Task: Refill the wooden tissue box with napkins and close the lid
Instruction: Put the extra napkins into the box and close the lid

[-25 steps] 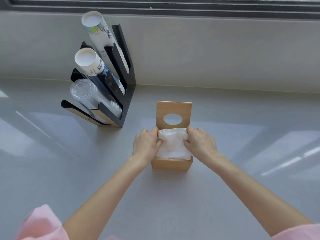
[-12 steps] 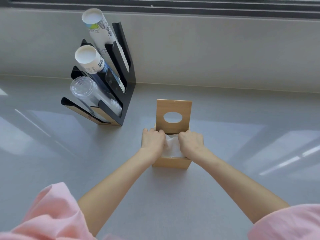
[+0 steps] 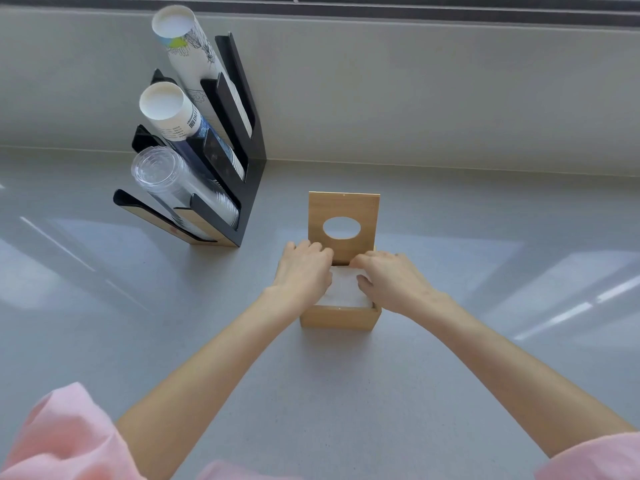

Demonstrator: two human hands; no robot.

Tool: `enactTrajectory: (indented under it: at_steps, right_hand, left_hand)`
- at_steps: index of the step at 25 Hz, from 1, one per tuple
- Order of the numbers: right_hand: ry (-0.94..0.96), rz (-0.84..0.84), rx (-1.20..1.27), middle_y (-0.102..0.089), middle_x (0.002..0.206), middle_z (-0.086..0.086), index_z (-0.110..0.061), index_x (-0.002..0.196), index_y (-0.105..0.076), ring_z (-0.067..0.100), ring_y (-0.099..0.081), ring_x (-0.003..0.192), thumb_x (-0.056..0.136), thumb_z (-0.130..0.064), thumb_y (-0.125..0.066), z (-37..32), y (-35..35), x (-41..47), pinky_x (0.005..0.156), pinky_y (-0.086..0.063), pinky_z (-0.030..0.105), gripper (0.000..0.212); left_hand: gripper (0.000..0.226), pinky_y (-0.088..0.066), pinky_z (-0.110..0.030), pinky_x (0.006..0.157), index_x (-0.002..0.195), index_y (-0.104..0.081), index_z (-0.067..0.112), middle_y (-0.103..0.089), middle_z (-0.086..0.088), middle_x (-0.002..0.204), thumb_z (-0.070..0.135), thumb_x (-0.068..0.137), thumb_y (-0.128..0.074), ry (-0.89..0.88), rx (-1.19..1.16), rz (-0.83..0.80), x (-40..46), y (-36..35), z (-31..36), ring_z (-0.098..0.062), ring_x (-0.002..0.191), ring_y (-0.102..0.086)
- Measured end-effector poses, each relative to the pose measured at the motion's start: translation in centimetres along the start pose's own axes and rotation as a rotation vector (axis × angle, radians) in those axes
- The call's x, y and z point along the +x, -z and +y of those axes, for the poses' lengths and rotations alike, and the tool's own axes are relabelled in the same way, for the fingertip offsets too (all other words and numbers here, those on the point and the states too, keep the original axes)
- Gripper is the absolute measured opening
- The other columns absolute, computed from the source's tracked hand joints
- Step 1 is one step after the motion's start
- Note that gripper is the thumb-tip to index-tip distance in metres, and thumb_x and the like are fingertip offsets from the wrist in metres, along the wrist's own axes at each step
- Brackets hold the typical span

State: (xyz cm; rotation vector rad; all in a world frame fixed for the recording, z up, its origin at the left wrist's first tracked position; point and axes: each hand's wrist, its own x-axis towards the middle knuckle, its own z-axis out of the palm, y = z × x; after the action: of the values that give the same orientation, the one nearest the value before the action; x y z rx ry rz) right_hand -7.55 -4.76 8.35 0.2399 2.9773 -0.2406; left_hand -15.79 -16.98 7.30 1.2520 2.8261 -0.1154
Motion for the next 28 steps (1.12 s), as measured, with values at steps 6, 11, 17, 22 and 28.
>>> enactTrajectory:
  at_steps: [6,11,17,22,28]
  right_hand:
    - [0.028,-0.318,-0.202,-0.061,0.119,0.007,-0.012,0.115,-0.06,0.024,-0.045,0.115,0.091,-0.002,-0.036,-0.3,-2.5,1.5,0.084,-0.029,0.036,0.035]
    - [-0.01,-0.426,-0.218,-0.058,0.12,0.012,-0.012,0.12,-0.057,0.026,-0.045,0.117,0.09,-0.002,-0.035,-0.4,-2.2,2.5,0.09,-0.035,0.036,0.039]
    - [-0.017,-0.362,-0.068,-0.053,0.131,0.01,-0.017,0.131,-0.048,0.028,-0.047,0.121,0.092,-0.005,-0.034,-0.6,-1.9,1.9,0.089,-0.044,0.037,0.043]
    - [-0.005,-0.384,-0.175,-0.06,0.122,0.012,-0.015,0.124,-0.054,0.03,-0.055,0.111,0.091,-0.004,-0.034,-0.8,-2.2,1.6,0.086,-0.04,0.034,0.04]
    - [-0.017,-0.134,0.108,-0.065,0.116,0.007,-0.021,0.121,-0.057,0.029,-0.055,0.108,0.093,-0.012,-0.034,-0.7,-0.3,0.4,0.082,-0.043,0.035,0.037]
  left_hand:
    - [0.021,-0.027,-0.035,0.099,0.1,-0.062,0.006,-0.069,-0.013,0.101,0.012,0.087,-0.046,-0.195,0.123,-0.29,0.8,-1.5,0.7,-0.028,0.099,-0.058]
    - [0.023,-0.023,-0.038,0.105,0.101,-0.062,0.005,-0.068,-0.013,0.103,0.013,0.091,-0.043,-0.241,0.21,-0.384,1.6,-1.7,0.8,-0.028,0.1,-0.057]
    - [0.028,-0.026,-0.032,0.105,0.106,-0.06,0.007,-0.067,-0.012,0.107,0.014,0.093,-0.037,-0.238,0.152,-0.302,0.8,-1.9,0.3,-0.027,0.104,-0.056]
    - [0.033,-0.011,-0.036,0.116,0.1,-0.061,0.004,-0.069,-0.015,0.102,0.009,0.093,-0.029,-0.222,0.148,-0.294,0.1,-1.9,0.2,-0.03,0.1,-0.059]
    - [0.035,-0.029,-0.032,0.103,0.122,-0.054,0.014,-0.067,-0.009,0.11,0.016,0.094,-0.032,-0.22,-0.133,-0.142,-0.6,-0.9,-0.4,-0.028,0.106,-0.056]
